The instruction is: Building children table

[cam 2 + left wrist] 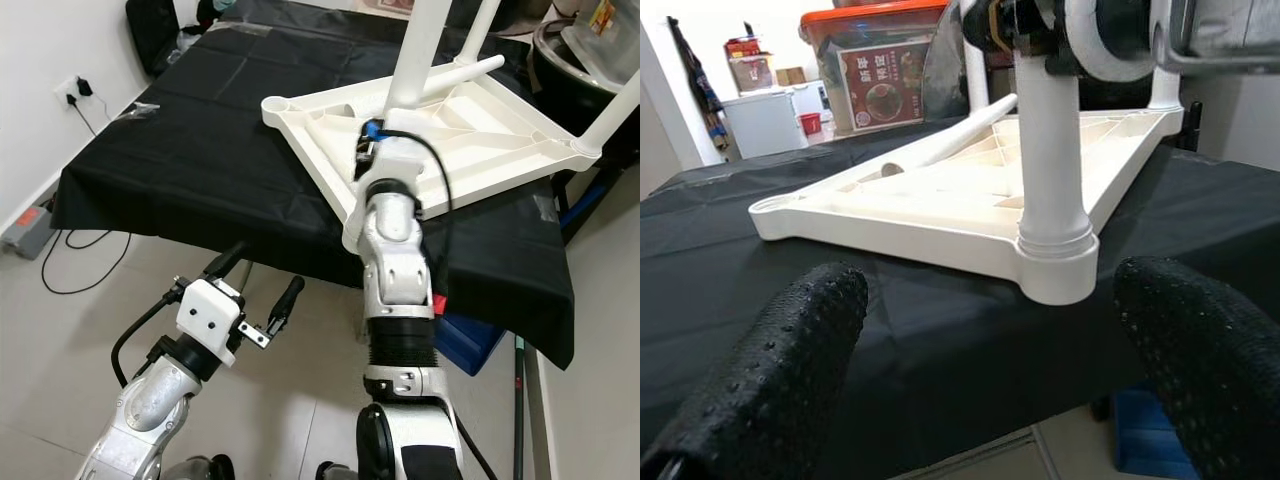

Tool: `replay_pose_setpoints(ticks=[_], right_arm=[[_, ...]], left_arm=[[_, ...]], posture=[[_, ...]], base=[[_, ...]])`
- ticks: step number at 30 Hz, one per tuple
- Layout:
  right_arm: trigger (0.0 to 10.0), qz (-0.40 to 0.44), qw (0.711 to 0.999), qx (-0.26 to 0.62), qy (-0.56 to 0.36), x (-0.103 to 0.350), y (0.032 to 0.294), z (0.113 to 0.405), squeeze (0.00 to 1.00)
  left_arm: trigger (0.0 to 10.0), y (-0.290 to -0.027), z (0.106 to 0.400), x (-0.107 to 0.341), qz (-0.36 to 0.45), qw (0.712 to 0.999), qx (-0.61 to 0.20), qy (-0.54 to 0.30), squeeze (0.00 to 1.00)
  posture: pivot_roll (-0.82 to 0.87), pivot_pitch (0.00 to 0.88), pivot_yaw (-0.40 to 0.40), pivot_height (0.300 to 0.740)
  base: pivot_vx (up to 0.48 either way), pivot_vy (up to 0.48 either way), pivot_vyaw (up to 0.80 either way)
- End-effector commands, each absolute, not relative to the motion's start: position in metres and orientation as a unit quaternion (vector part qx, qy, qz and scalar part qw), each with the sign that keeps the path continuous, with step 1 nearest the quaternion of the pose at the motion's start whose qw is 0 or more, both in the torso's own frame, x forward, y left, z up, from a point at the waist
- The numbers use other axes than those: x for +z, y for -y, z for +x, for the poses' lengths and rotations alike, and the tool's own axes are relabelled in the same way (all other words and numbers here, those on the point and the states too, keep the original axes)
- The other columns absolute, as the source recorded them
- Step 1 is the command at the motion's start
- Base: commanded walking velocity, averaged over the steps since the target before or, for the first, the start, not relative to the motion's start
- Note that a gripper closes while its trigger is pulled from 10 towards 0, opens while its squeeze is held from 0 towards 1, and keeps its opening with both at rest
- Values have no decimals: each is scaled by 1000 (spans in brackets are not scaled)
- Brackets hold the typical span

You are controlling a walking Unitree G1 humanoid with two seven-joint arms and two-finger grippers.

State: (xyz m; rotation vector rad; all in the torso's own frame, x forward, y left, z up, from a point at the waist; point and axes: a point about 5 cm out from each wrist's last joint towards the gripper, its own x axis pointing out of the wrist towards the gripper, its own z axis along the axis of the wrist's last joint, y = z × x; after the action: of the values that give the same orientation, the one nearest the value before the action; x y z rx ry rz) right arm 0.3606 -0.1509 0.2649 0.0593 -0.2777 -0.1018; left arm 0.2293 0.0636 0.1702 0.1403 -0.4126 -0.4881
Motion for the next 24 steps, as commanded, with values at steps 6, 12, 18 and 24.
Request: replay_pose_setpoints(ticks=[6, 12, 18, 24], right_arm=[[10000, 53, 963, 242, 111, 275, 158, 364, 0], [10000, 27, 941, 324, 92, 271, 158, 364, 0], [10000, 7, 919, 390, 55, 260, 155, 376, 0], [2941, 3, 922, 383, 52, 256, 140, 392, 0]], left_arm=[[10000, -62, 229, 166, 74, 949, -242, 190, 0], [10000, -62, 229, 166, 75, 949, -242, 190, 0], [10000, -63, 228, 166, 77, 949, -242, 190, 0], [10000, -63, 228, 166, 78, 949, -238, 190, 0]], posture=[[133, 175, -71, 740], [133, 176, -70, 740], [148, 174, -68, 740], [159, 168, -71, 740]], base=[[0, 0, 0], [0, 0, 0], [0, 0, 0], [0, 0, 0]])
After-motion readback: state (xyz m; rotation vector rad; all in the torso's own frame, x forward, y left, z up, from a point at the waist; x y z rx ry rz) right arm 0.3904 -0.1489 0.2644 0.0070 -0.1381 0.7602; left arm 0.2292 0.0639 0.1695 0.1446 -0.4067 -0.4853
